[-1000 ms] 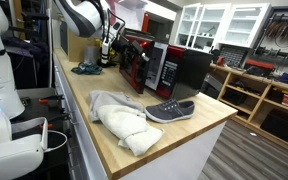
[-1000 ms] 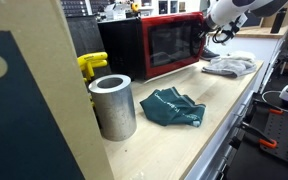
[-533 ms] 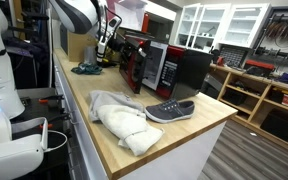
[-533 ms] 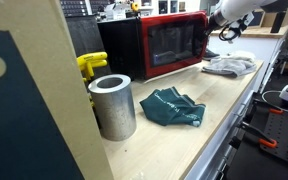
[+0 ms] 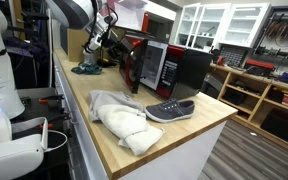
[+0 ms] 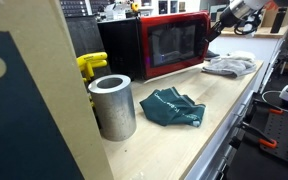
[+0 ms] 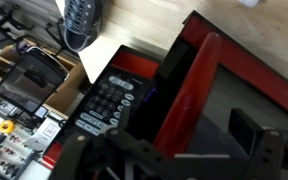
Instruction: Open the microwave door
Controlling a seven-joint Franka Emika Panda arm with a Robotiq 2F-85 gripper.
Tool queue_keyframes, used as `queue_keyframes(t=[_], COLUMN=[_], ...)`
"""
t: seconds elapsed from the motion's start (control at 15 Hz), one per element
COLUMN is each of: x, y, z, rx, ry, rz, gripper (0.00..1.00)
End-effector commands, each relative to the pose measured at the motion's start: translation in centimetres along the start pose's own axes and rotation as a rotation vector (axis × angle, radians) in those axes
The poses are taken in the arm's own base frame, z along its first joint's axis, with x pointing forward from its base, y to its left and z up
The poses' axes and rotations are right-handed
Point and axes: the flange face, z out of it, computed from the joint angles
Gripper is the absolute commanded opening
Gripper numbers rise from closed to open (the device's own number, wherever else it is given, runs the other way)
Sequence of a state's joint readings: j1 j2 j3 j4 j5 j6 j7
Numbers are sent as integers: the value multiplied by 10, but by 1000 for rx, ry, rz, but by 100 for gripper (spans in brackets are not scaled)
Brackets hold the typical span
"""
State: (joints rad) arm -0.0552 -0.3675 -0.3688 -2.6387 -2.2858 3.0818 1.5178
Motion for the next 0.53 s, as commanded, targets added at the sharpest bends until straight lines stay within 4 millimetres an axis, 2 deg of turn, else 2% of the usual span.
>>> queue_keyframes(t=[0.0, 0.2, 0.47], x=[3, 2, 12], y=[11, 29, 56], z=[-25, -39, -47], rx=[153, 189, 201], ry=[58, 103, 149], rz=[-2, -14, 47], gripper=[100, 100, 100])
